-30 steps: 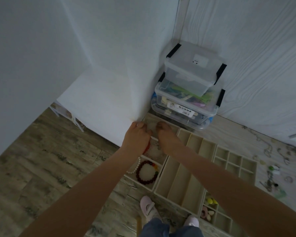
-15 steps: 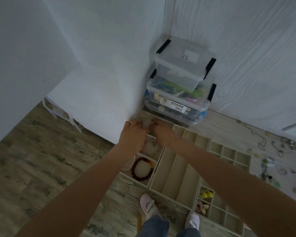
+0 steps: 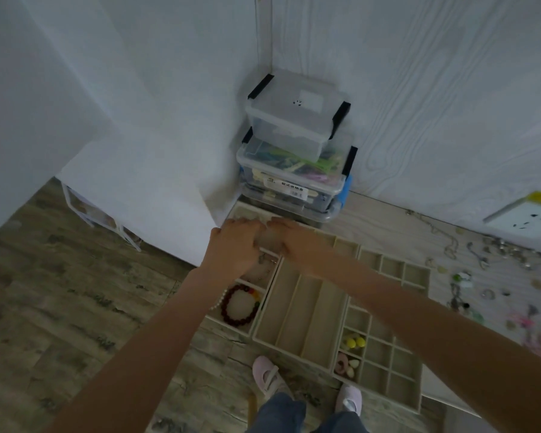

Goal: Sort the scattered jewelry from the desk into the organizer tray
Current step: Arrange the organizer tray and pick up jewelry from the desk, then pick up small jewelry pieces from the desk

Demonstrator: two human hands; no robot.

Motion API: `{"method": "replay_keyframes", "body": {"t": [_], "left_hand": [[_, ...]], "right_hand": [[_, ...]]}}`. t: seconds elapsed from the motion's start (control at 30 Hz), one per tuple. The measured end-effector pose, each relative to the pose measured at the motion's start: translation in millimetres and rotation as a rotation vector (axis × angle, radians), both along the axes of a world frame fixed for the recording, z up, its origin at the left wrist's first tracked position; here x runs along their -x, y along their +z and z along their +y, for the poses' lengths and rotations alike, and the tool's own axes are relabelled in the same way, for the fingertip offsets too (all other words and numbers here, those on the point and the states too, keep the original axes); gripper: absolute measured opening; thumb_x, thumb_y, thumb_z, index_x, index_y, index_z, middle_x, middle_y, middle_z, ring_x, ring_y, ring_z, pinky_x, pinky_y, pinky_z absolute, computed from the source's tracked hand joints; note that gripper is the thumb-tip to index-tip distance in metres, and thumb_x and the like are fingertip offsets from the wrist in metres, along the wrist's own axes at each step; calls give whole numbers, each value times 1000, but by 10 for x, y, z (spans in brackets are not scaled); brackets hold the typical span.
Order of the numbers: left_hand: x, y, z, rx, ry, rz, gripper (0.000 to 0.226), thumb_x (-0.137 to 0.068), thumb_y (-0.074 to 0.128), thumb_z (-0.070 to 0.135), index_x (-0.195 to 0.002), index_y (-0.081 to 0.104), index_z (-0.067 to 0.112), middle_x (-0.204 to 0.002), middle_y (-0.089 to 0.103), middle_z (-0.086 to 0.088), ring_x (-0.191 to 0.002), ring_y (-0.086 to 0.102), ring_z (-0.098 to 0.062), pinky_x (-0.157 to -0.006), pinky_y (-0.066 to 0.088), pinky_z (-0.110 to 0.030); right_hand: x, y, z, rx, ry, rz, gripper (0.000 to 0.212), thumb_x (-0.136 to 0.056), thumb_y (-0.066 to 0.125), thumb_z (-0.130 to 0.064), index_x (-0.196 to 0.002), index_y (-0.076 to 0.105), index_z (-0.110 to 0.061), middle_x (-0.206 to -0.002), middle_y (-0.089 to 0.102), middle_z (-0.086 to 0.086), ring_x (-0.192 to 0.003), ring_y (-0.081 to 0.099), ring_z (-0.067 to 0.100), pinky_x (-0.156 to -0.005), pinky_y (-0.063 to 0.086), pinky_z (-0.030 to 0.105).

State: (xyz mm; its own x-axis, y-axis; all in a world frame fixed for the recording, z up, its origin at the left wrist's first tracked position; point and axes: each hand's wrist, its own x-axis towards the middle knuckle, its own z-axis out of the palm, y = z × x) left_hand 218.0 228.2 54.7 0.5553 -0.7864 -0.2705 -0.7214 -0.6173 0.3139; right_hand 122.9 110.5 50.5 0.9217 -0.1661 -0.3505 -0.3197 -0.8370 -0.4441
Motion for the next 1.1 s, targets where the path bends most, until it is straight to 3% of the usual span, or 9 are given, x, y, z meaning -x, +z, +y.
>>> {"method": "replay_keyframes", "body": {"t": [0.2, 0.37, 0.63, 0.73, 0.93, 1.0, 1.1], "left_hand": [[339, 114, -325, 93, -18, 59, 34, -92, 45, 16, -124, 55, 20, -121, 58, -5, -113, 52, -23, -94, 42, -38], [937, 137, -793, 176, -70, 37, 24, -92, 48, 21, -113, 60, 22, -109, 63, 0, -105, 57, -21, -90, 46, -39], [2044, -84, -1588, 169, -281, 96, 31, -93, 47, 14, -123, 55, 18, -120, 58, -2, -110, 53, -20, -95, 43, -38], [2390, -214, -1831, 108, -360, 99, 37, -94, 44, 14, -130, 51, 19, -132, 51, -1, -119, 48, -20, -97, 40, -34], [2723, -448, -1998, 11, -513, -52, 53, -95, 47, 19, -145, 29, 26, -155, 23, 4, -143, 17, -15, -114, 12, -31], [2771, -453, -2031, 17, -560, -127, 54, -96, 45, 16, -146, 28, 24, -154, 23, 2, -143, 18, -15, -114, 12, -30], [2786, -479, -2134, 10, -608, -213, 48, -93, 46, 8, -140, 41, 15, -145, 40, -3, -132, 36, -21, -107, 25, -32]], "right_hand": [[676, 218, -368, -10, -133, -70, 50, -95, 40, -2, -144, 31, -8, -150, 30, 8, -134, 34, 23, -100, 22, 17], [1442, 170, -763, 3, -271, -37, 48, -97, 41, -9, -144, 31, -13, -152, 28, 4, -135, 34, 20, -106, 21, 20], [2697, -135, -1408, 44, -512, 75, 49, -98, 40, -10, -145, 29, -18, -154, 22, 4, -140, 25, 20, -110, 18, 24], [2991, -298, -1587, 38, -561, 112, 52, -98, 39, -10, -147, 24, -19, -156, 18, 5, -141, 22, 24, -112, 20, 30], [3282, -511, -1659, 90, -447, 158, 56, -100, 37, -18, -150, 14, -24, -158, 4, 5, -143, 15, 25, -112, 21, 34], [3339, -530, -1651, 120, -415, 124, 55, -100, 38, -21, -149, 17, -24, -158, 4, 5, -142, 15, 24, -110, 25, 35], [3373, -548, -1603, 78, -460, 58, 53, -98, 44, -23, -147, 24, -20, -157, 11, 5, -142, 16, 23, -112, 22, 34]]}}
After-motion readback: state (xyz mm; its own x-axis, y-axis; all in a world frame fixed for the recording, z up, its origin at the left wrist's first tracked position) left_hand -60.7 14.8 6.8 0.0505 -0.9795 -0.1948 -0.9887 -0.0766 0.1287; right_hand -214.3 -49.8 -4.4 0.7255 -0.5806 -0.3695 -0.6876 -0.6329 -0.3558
